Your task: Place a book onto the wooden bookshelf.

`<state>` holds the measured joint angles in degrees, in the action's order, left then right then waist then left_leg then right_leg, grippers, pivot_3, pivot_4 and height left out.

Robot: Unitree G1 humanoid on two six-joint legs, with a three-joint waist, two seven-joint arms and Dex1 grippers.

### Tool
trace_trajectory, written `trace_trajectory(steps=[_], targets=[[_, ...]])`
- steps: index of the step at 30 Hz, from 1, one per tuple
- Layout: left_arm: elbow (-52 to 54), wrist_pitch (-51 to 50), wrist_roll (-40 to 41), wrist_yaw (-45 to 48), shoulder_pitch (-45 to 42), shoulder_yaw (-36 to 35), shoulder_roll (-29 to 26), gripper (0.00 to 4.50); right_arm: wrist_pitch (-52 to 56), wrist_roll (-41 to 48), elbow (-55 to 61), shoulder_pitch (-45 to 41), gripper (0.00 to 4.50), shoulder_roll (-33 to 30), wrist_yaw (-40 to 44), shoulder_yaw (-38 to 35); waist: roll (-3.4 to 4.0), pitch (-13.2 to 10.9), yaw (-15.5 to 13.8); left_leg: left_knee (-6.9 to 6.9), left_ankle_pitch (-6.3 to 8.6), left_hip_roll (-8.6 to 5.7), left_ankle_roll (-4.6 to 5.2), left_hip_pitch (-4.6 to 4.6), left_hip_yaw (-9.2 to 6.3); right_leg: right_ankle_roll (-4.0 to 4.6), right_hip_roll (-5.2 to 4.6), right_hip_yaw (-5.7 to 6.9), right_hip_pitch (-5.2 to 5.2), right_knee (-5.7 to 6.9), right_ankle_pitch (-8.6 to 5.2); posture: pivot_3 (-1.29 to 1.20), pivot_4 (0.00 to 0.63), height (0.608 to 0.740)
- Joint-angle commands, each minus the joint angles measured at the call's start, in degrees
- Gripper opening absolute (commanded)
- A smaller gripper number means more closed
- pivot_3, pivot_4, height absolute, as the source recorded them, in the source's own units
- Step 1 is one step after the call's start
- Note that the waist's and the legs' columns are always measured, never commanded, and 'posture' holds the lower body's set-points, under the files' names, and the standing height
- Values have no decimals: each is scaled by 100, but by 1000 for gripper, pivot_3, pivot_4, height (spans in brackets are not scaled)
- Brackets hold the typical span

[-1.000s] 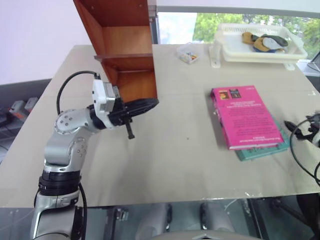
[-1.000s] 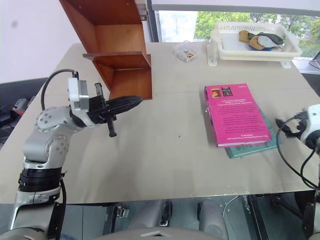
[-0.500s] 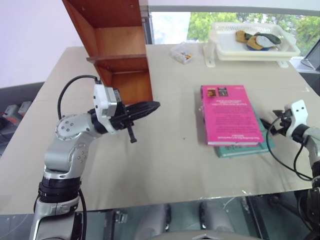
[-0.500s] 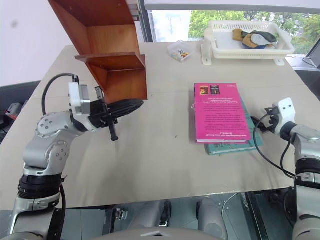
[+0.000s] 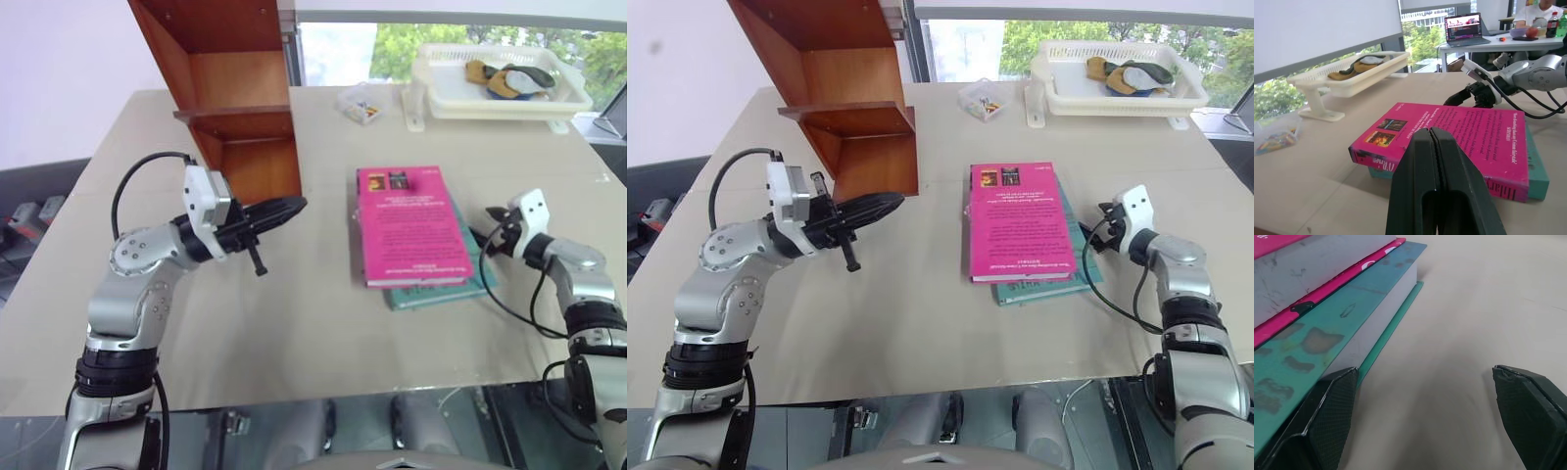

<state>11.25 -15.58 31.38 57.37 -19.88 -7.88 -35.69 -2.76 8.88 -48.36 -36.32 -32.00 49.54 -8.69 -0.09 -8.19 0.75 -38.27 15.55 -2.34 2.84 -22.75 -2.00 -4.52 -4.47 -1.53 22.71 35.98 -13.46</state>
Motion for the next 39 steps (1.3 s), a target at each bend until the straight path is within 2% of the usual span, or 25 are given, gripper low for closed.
trace_trajectory(steps=[1, 5, 6, 9, 10, 12, 15, 19, 22, 24, 27, 34, 35, 39], targets=[[-156, -190, -125, -273, -5, -20, -30, 38, -79, -87, 322, 151, 4500, -485, -108, -115, 3, -2, -17, 0, 0, 0, 0, 0, 0, 0, 0, 0, 1, 0, 0, 0, 150, 740], [-604, -819, -192, -679, -161, 97, 47, 38, 382, 246, 1103, 1022, 4500, -1231, 96, -619, 4, -2, -74, 1, 0, -3, 1, -2, -5, 0, -2, 5, 0, -2, 0, 0, 150, 740], [-785, -1132, 66, -832, -322, 4, 207, 38, 613, 455, 1493, 1381, 4500, -1441, 211, -878, 0, -5, -2, 3, 0, -4, 1, -5, -8, 0, -2, 8, -1, -2, -1, 0, 150, 740], [-1306, -2130, 1054, -949, -837, -226, 806, 38, 2148, 2083, 3920, 3089, 4500, -1817, 1005, -2395, 20, -8, -93, -1, 1, 3, 3, -11, -8, -1, 0, 6, -3, 3, 1, 0, 150, 740], [-1481, -2323, 1135, -1039, -949, -245, 957, 38, 2641, 2558, 4540, 3521, 4500, -1845, 1065, -2847, 26, -5, -179, 0, 14, -3, 25, -16, -27, -1, -6, 20, -11, 1, -1, 0, 150, 740], [-1850, -2734, 1202, -1313, -1151, -242, 1216, 38, 3371, 3261, 5480, 4328, 4500, -1838, 1125, -3642, 29, -3, -144, -4, 16, 2, 28, -12, -34, -2, 7, 28, -10, -1, -3, 0, 150, 740], [-2332, -3451, 1606, -1262, -1328, -227, 1690, 38, 4167, 4304, 6829, 5698, 4500, -1525, 1306, -4898, -5, -1, -156, -7, 20, 1, 35, 0, -25, -5, 5, 20, -21, 0, -2, 0, 150, 740], [-2775, -3848, 1658, -551, -1466, 62, 1814, 38, 4435, 5071, 7780, 6518, 4500, -1008, 911, -5446, -32, -13, -82, -11, 20, 10, 34, 7, -18, -4, 16, 10, -24, 2, -1, 0, 150, 740], [-3502, -4188, 1633, -416, -1853, 86, 1936, 38, 4323, 5231, 8169, 6756, 4500, -699, 590, -5456, -34, -15, -90, -21, 18, 12, 32, 12, -10, -4, 17, 5, -26, 6, -1, 0, 150, 740], [-3813, -4053, 1464, -267, -2044, 160, 1996, 38, 4233, 5237, 8310, 6834, 4500, -573, 431, -5370, -35, -15, -84, -29, 18, 13, 31, 13, -2, -8, 17, -2, -26, 7, 1, 0, 150, 740], [-4257, -3953, 1215, -58, -2269, 307, 2023, 757, 4090, 5177, 8459, 6952, 4500, -401, 331, -5233, -38, -16, -134, -29, 17, 15, 31, 12, -2, -8, 19, -3, -25, 7, 1, 0, 150, 740], [-5358, -3816, 682, 49, -2747, 350, 2168, 4088, 3866, 5222, 8492, 7110, 4500, -344, 177, -5169, -37, -16, -181, -19, 18, 15, 31, 2, -5, -6, 15, -1, -16, 1, 2, 0, 150, 740], [-5467, -3840, 664, 64, -2795, 316, 2194, 4461, 3848, 5225, 8490, 7126, 4500, -353, 169, -5160, -37, -16, -174, -18, 19, 14, 31, 2, -5, -6, 13, -1, -16, 1, 2, 0, 150, 740], [-5959, -3783, 498, 24, -3000, 220, 2337, 4461, 3774, 5153, 8458, 7182, 4500, -407, 172, -5098, -38, -16, -174, -17, 19, 14, 32, -1, -6, -7, -2, 0, -13, 1, 2, 0, 150, 740]])
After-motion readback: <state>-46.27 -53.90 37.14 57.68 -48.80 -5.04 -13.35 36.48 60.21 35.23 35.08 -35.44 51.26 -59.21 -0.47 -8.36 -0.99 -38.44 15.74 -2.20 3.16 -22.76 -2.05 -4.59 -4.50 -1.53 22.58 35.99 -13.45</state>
